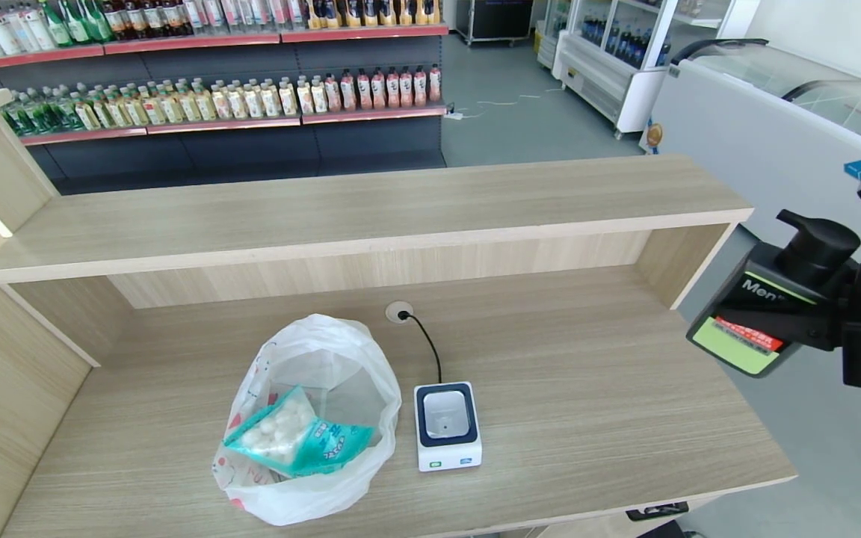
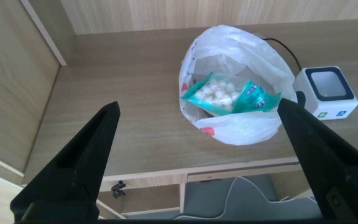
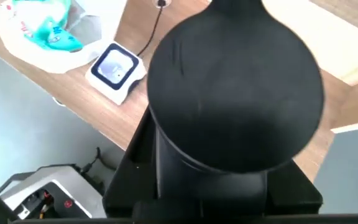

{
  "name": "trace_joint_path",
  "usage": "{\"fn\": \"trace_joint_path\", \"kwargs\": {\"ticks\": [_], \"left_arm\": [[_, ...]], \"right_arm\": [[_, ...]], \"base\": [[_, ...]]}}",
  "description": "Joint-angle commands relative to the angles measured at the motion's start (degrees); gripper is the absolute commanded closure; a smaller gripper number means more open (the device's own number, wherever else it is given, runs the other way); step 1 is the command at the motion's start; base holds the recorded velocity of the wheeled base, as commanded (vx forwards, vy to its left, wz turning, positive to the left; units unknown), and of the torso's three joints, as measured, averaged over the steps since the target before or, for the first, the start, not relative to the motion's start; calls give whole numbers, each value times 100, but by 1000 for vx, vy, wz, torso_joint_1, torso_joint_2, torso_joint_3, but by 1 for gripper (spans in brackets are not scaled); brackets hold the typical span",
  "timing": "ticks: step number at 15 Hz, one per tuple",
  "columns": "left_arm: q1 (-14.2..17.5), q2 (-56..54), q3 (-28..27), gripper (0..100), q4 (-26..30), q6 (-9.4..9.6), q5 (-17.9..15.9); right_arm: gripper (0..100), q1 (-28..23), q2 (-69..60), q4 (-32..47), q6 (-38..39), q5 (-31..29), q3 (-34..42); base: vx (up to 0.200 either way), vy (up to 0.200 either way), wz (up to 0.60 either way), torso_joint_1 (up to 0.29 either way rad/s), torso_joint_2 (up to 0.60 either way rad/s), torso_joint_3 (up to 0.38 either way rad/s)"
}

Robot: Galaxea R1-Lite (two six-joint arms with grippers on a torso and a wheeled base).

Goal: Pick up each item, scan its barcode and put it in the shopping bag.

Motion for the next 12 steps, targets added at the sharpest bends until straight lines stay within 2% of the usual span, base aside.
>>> {"fn": "trace_joint_path", "kwargs": {"ticks": [1,5,6,7,8,10,12], "left_arm": [[2,0,0,0,0,-1,5],[2,0,0,0,0,-1,5],[2,0,0,0,0,-1,5],[2,0,0,0,0,-1,-4],[2,0,0,0,0,-1,5],[2,0,0,0,0,-1,-4],[2,9,0,0,0,-1,5]], "right_arm": [[100,9,140,12,-71,239,161],[100,88,-1,557,26,344,442],[100,35,8,733,140,546,451],[100,-79,43,785,369,968,469],[100,-246,87,794,457,1206,486],[100,-1072,518,812,87,1970,680],[100,-1599,1273,864,-273,2867,601]], "base": [[0,0,600,7,2,-2],[0,0,600,2,1,2],[0,0,600,-2,2,2],[0,0,0,0,0,0],[0,0,0,0,0,0],[0,0,0,0,0,0],[0,0,0,0,0,0]]}}
